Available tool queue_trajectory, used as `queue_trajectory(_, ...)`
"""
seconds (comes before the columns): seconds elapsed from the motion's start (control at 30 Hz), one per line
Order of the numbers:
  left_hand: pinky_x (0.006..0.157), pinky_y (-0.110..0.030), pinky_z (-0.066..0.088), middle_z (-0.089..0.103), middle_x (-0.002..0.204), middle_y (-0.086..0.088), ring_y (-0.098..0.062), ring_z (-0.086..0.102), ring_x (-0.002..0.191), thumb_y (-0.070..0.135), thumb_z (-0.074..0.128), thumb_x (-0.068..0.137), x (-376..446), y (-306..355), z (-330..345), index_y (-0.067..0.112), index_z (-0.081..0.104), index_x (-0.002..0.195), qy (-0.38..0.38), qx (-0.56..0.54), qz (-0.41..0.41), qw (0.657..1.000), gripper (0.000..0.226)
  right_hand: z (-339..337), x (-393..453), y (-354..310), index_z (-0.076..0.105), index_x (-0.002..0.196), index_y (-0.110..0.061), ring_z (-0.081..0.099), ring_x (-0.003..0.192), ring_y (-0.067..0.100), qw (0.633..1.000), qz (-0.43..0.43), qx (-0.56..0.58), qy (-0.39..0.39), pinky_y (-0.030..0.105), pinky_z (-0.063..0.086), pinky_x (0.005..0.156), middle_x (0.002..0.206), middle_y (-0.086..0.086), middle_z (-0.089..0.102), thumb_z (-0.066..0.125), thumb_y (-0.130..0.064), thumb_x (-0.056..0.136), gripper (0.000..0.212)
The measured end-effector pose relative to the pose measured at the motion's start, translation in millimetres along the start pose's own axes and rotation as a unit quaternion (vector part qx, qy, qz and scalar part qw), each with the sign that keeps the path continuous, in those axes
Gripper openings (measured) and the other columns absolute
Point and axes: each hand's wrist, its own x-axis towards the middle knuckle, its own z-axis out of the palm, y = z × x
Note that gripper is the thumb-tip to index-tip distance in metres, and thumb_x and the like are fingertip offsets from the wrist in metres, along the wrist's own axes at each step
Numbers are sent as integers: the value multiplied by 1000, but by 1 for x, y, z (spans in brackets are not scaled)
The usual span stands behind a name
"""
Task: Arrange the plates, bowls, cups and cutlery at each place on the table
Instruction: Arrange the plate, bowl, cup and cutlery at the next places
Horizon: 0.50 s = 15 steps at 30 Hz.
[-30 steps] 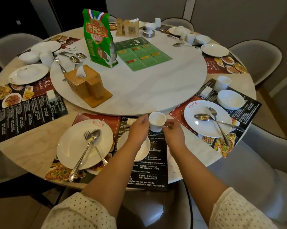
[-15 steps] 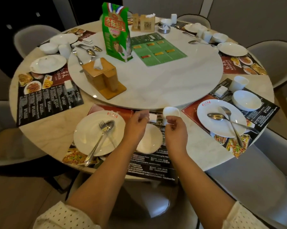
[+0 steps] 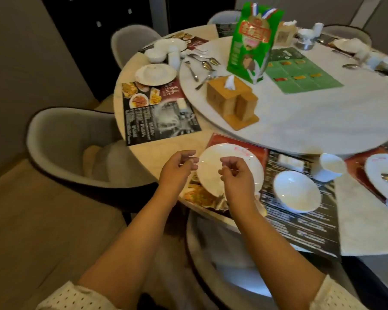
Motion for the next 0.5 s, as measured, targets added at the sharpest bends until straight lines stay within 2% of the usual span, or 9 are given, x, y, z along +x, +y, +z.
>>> queue_trajectory(0.13,83,-27,49,71,101,4,-7,68,84,13,49,96,16,-9,-76,27,63,102,1,-20,-8,1000,21,71,-16,-15,56,87,-38,63,100,17,1000,2,-12,-1,39,53,90,104,-11,64,52,-13,92,26)
queue_trajectory(0.23,82,-29,52,70,102,1,-12,67,88,10,48,97,29,-12,-123,27,63,100,-12,-17,-14,1000,23,116,-24,-26,57,87,-39,63,97,17,1000,6,9,7,44,53,89,102,-10,64,51,-11,91,29)
queue_trajectory(0.33,76,-20,52,70,103,-1,-11,67,87,9,48,97,40,-13,-162,24,63,104,-13,-21,-7,1000,22,151,-32,-34,59,88,-39,63,96,18,1000,11,26,10,45,54,88,99,-10,64,52,-10,90,30)
queue_trajectory(0.5,86,-28,52,71,106,1,-11,68,93,13,52,96,61,-16,-202,26,64,105,-10,-22,-15,1000,19,193,-29,-40,59,90,-38,64,96,18,1000,14,16,5,46,54,87,99,-10,65,53,-10,89,28)
